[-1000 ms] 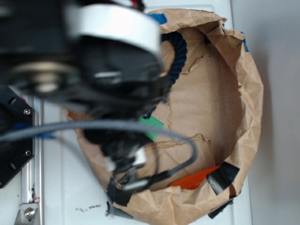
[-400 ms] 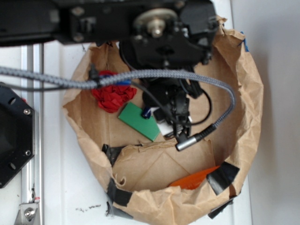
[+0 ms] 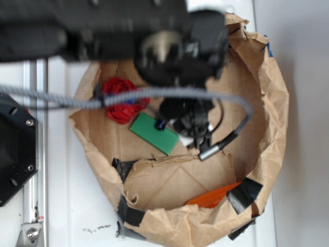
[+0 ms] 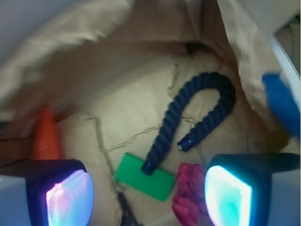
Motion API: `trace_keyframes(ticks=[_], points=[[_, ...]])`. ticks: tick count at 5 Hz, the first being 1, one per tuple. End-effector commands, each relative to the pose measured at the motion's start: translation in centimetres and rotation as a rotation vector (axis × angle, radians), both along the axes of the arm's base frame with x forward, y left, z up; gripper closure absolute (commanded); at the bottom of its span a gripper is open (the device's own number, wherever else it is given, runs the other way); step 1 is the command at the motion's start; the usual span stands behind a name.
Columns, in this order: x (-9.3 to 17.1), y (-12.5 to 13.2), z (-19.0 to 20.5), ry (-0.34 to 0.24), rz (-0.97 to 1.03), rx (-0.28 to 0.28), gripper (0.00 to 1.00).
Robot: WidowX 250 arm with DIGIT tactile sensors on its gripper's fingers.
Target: Grab the blue rope.
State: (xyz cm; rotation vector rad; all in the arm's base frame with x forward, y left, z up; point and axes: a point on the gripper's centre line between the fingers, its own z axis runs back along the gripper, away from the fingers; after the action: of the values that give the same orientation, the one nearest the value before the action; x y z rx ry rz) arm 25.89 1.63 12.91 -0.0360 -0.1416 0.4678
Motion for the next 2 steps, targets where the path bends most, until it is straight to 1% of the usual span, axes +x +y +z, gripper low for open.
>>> trace_keyframes(ticks=[1, 2], points=[[2.27, 0.74, -4.1, -0.025, 0.019, 0.049, 0.0], [2.83, 1.65, -4.76, -0.025, 0.03, 0.054, 0.0]])
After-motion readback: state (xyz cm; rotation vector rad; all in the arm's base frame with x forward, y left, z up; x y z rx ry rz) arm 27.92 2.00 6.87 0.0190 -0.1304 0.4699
